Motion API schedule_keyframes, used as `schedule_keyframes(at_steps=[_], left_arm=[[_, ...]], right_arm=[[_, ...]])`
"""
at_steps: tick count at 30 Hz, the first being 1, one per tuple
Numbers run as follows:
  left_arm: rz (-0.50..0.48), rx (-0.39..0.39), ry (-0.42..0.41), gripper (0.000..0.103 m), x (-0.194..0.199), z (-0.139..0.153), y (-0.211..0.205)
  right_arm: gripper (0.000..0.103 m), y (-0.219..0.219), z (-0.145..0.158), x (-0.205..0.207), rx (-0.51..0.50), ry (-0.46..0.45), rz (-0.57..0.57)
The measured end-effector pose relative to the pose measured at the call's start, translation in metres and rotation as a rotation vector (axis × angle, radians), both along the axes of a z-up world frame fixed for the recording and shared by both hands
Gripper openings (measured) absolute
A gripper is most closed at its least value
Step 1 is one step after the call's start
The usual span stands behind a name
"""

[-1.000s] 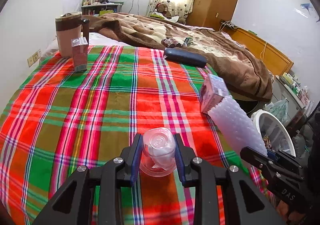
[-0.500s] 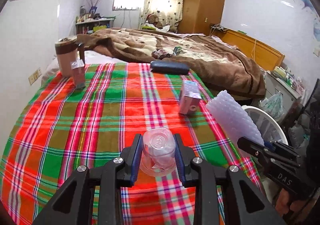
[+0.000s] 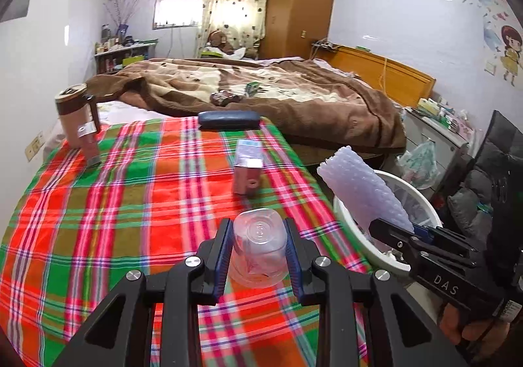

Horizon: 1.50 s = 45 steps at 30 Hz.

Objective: Collect trash
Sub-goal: 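Carry the foam sleeve and plastic cup over the white wastebasket with both tools, then open both tools to drop the sleeve and cup into the wastebasket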

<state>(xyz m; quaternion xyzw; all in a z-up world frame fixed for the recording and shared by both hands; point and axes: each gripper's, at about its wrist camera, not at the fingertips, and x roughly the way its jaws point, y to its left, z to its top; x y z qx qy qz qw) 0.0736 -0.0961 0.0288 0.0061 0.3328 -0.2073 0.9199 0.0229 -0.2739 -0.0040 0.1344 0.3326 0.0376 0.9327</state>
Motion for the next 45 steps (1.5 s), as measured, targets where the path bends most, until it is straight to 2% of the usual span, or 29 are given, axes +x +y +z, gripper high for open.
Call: schedule_keyframes(at_steps=[11,22,39,43,45], left_arm=[[-0.112,0.015,-0.012,0.031,-0.002,0.003,-0.056],[-0.217,0.026,-0.001,0.031,0.0,0.001,-0.117],[-0.294,0.062,0.061,0.031,0.018,-0.028,-0.175],[-0.297,0.066,0.069,0.034,0.02,-0.031,-0.181],[-0.294,0.067,0.071,0.042,0.02,-0.032,-0.182]], right_arm=[[0.027,-0.047,0.001,-0.016,-0.002,-0.011,-0.133],[0.027,-0.087,-0.007,-0.028,0.004,0.02,-0.231],[0.029,-0.119,-0.027,-0.024,-0.031,0.112,-0.331],[0.029,-0.122,-0.03,-0.023,-0.039,0.132,-0.33],[0.029,-0.123,-0.03,-0.023,-0.044,0.134,-0.326]])
